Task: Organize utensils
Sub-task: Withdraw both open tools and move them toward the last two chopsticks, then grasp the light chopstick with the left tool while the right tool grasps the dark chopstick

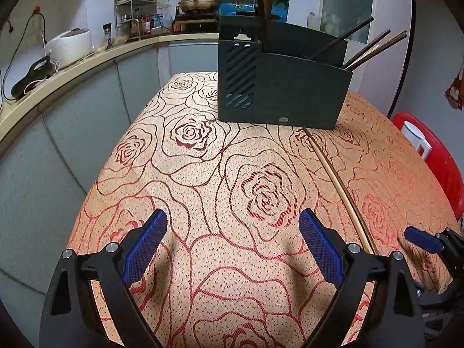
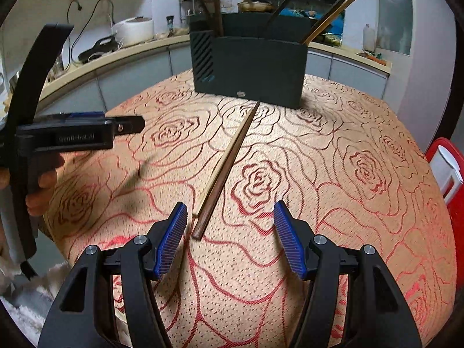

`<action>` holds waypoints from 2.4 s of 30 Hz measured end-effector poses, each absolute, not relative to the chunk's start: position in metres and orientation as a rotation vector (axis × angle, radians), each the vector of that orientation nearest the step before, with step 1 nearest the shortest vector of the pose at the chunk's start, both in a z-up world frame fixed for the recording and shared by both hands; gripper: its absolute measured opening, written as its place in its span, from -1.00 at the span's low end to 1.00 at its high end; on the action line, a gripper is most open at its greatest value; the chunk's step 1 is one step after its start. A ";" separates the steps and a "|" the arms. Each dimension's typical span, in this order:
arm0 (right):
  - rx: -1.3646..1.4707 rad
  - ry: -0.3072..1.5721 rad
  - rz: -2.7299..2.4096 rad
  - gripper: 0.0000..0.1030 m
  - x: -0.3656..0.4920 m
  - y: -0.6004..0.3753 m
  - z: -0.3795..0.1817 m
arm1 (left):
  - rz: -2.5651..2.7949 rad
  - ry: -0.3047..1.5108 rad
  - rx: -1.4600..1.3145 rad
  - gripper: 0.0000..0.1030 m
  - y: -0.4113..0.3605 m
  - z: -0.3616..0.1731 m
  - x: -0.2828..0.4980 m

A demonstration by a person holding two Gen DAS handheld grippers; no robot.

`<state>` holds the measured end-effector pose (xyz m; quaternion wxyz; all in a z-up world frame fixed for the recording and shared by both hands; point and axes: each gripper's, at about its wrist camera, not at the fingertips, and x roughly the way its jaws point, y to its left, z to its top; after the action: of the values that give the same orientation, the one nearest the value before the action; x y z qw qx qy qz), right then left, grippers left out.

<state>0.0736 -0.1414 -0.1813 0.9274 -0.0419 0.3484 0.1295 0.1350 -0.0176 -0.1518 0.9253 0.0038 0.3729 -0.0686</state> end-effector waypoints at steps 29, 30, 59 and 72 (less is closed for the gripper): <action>-0.020 0.778 0.196 -0.18 0.081 -0.185 -0.188 | -0.389 0.794 0.109 0.73 -0.099 -0.156 0.119; -0.014 0.780 0.199 -0.19 0.082 -0.186 -0.188 | -0.399 0.795 0.117 0.73 -0.104 -0.156 0.122; -0.053 0.747 0.190 -0.38 0.075 -0.173 -0.190 | -0.413 0.828 0.182 0.00 -0.084 -0.175 0.106; -0.050 0.722 0.220 -0.51 0.069 -0.165 -0.192 | -0.409 0.779 0.086 -0.14 -0.073 -0.176 0.082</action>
<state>0.0688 -0.1646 -0.1916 0.9293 -0.0244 0.3525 0.1076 0.0818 -0.0725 -0.1757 0.9039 0.0419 0.3769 -0.1978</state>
